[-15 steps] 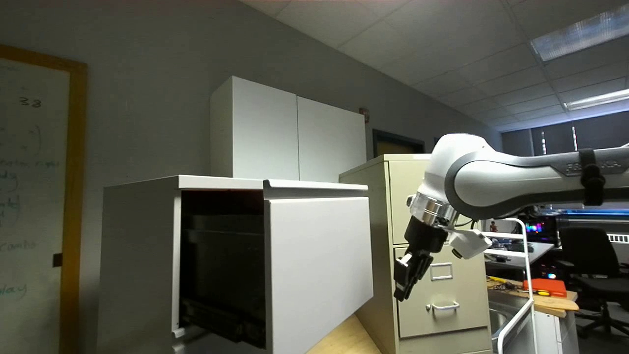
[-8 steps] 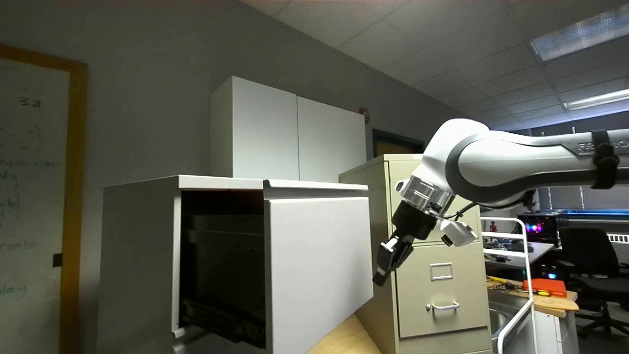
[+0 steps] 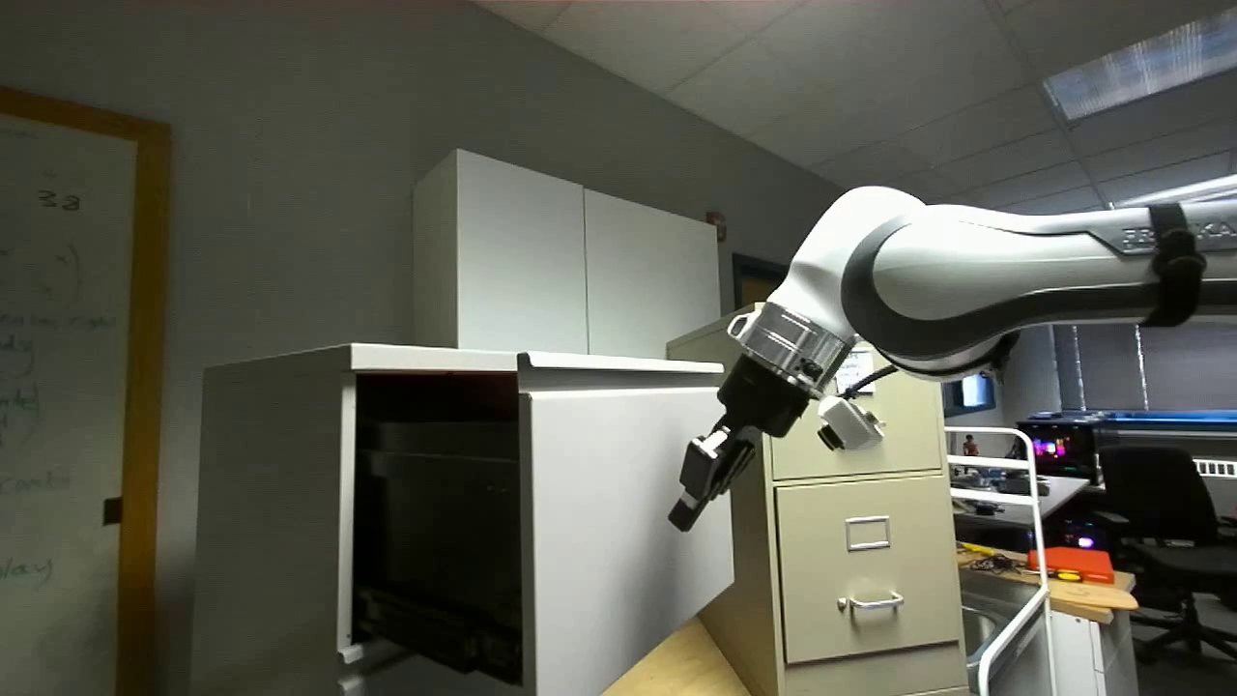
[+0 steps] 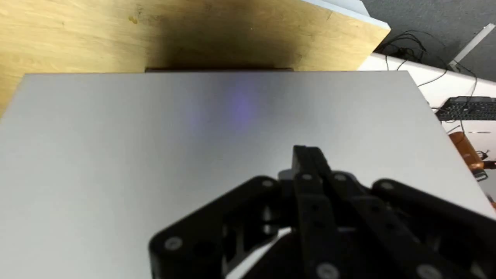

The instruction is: Close the open drawer on the grey filing cabinet

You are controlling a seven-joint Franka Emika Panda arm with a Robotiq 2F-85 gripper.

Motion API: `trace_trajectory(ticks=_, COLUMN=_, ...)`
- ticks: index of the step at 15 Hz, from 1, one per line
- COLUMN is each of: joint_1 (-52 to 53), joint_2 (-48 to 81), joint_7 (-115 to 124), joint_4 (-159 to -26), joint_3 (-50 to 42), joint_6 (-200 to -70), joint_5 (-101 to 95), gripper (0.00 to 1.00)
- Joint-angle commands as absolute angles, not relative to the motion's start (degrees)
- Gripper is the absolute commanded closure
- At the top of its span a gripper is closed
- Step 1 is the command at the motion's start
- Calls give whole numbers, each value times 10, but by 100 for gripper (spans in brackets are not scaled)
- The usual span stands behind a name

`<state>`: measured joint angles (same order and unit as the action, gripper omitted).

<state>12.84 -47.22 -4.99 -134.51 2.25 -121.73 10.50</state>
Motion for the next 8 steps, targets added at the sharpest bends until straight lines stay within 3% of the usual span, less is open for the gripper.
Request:
trace_trajectory(ticks=1, joint_1=131, joint_2=-408, joint_7=-44, joint_4=-1271, joint_3=43, joint_6=-1223, joint_5=116, gripper=100)
trace_trajectory(ticks=8, joint_1=117, joint_2=-315, joint_7=-32, joint_4=-1181, joint_3=73, joint_6=-1246, joint_5=93, gripper=100)
